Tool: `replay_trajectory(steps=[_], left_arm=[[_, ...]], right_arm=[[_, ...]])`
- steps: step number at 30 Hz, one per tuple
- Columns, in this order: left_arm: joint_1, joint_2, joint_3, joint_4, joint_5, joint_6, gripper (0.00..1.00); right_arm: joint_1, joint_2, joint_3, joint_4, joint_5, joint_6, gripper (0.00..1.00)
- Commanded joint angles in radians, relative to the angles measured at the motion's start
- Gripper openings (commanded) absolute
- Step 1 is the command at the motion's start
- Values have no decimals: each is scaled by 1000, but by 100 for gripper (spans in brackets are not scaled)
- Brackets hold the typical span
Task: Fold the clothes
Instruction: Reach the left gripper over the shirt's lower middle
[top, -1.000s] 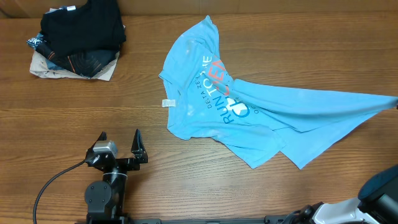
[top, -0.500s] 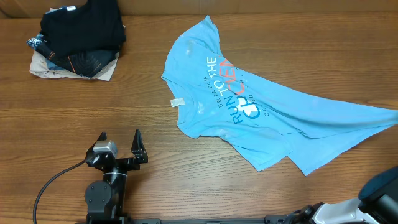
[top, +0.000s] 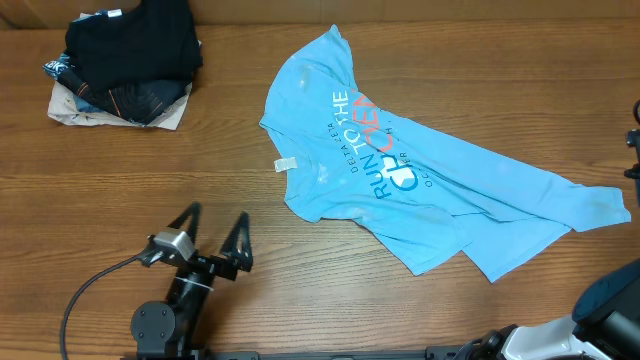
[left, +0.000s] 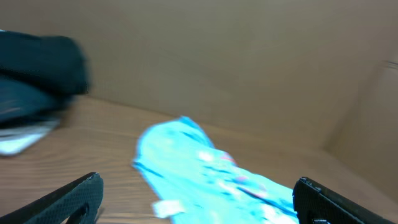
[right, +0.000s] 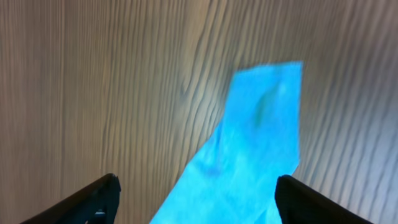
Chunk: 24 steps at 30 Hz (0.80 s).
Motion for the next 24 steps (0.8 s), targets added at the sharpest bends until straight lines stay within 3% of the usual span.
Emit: replay_trajectory(steps=[1, 4, 10, 13, 17, 24], left_arm=[[0, -10, -3, -7, 195, -93, 100], [0, -10, -3, 33, 295, -99, 100], [0, -10, -2, 202, 340, -61, 100], [0, -10, 10, 203, 311, -61, 100], [0, 6, 78, 103, 266, -53, 100], [0, 260, 392, -160, 285, 148, 100]], right_arm=[[5, -12, 16, -10, -144, -32, 90], [18, -12, 16, -28, -242, -111, 100], [70, -12, 16, -61, -254, -130, 100], [103, -12, 16, -61, -254, -131, 100], [151, -12, 16, -56, -247, -135, 100], [230, -12, 16, -65, -141, -135, 100]])
